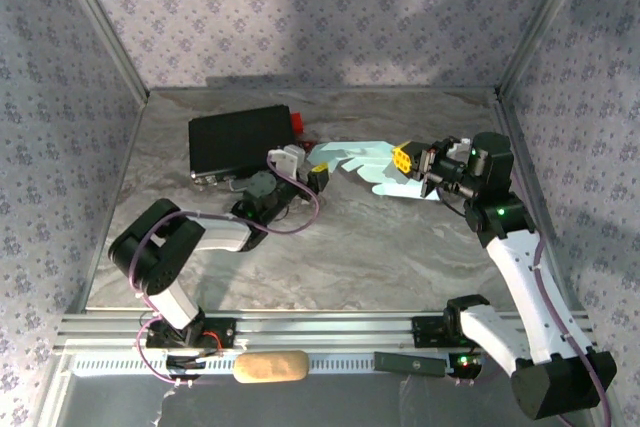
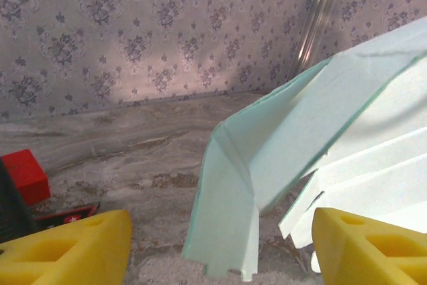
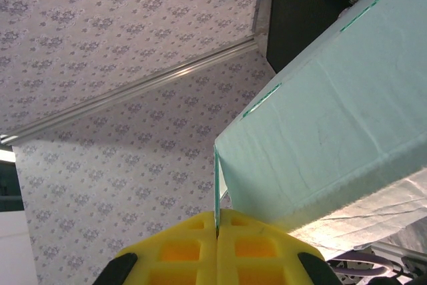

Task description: Fold the paper box

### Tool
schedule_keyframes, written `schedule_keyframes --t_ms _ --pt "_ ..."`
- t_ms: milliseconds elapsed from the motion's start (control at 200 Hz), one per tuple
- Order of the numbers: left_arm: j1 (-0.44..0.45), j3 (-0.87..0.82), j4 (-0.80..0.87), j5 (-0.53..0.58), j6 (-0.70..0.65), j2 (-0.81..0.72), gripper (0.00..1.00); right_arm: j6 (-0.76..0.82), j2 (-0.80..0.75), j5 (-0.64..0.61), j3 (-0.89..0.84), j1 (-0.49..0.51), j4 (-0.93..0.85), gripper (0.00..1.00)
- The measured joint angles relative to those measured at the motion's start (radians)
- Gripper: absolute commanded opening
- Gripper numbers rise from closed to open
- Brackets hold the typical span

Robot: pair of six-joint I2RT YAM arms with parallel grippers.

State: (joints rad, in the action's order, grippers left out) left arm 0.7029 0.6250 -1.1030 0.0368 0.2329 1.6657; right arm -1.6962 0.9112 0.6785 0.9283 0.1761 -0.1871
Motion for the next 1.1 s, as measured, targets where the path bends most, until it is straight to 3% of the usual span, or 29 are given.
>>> schedule_keyframes --t_ms 65,255,285,315,500,540,625,725,884,1099 --pt "0.0 0.027 0.001 -0.003 0.008 0.021 0.64 -0.002 0.0 0.0 0.0 0.0 0.0 0.0" --pt "0.0 0.077 0.002 -0.02 0.038 0.052 0.33 -0.008 0.0 0.008 0.0 -0.011 0.0 0.0" --pt "0.0 0.08 0.002 -0.024 0.042 0.052 0.22 -0.008 0.0 0.01 0.0 -0.014 0.0 0.0" --pt "0.002 0.082 0.003 -0.024 0.044 0.051 0.0 -0.009 0.001 0.011 0.0 -0.017 0.0 0.0" --pt "0.011 0.094 0.072 -0.017 0.05 0.013 0.0 -0.008 0.012 0.018 0.0 -0.044 0.002 0.0" --pt "0.016 0.096 0.098 0.002 0.055 -0.005 0.0 -0.009 0.016 0.025 0.0 -0.053 0.003 0.15" --pt "0.033 0.097 0.168 0.061 0.072 -0.052 0.0 -0.004 0.025 0.043 0.006 -0.083 -0.006 0.37" --pt "0.057 0.127 0.33 0.169 0.116 -0.124 0.0 0.047 0.039 0.052 0.053 -0.136 -0.06 0.52" --pt "0.105 0.243 0.635 0.37 0.22 -0.209 0.0 0.154 0.018 0.04 0.144 -0.187 -0.17 0.57" --pt "0.165 0.42 1.057 0.557 0.41 -0.224 0.0 0.252 -0.082 -0.049 0.183 -0.184 -0.301 0.56"
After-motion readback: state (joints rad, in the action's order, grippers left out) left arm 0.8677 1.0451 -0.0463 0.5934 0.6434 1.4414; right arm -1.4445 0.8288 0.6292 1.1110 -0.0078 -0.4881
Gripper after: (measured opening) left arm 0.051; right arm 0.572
